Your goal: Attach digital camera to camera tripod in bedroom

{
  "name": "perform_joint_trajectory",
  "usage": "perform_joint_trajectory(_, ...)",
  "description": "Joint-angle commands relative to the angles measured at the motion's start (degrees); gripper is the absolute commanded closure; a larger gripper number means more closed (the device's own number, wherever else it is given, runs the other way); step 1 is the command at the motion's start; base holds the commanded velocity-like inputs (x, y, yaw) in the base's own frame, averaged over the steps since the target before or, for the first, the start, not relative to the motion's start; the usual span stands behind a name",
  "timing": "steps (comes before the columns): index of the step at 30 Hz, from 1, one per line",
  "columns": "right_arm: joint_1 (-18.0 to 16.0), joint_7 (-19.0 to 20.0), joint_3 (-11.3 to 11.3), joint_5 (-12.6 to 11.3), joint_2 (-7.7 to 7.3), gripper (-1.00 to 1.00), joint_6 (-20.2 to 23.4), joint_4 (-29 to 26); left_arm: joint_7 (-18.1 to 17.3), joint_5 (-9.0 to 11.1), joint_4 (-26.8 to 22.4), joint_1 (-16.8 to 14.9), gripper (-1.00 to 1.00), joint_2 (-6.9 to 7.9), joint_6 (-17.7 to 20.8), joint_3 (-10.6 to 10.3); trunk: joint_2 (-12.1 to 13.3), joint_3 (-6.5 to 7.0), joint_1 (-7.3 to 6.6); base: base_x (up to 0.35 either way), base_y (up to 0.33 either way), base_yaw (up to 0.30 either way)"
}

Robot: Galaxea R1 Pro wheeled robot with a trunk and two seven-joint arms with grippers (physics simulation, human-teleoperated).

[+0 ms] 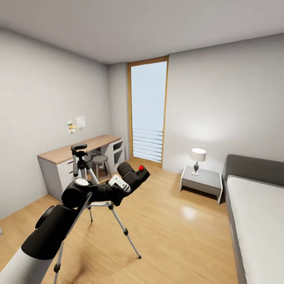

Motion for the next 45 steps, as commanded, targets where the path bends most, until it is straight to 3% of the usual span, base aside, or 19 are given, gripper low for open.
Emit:
perform_joint_trajectory(1,0.0,0.1,0.5,-0.6,0.00,-1.00,0.1,0.1,-0.7,-0.6,0.0,0.0,1.00,0.03,0.1,-0.1,-0.1,-0.06,0.02,0.000,0.000,0.258)
perform_joint_trajectory(36,0.0,0.1,0.5,-0.7,-0.01,-1.00,0.0,0.1,-0.7,-0.6,0.0,0.0,1.00,1.13,0.1,0.1,-0.1,-1.32,0.02,0.000,0.000,0.271)
perform_joint_trajectory(45,0.0,0.1,0.5,-0.6,-0.02,-1.00,0.0,0.1,-0.7,-0.6,0.0,0.0,1.00,2.13,0.1,0.2,-0.1,-1.59,0.02,0.000,0.000,0.274)
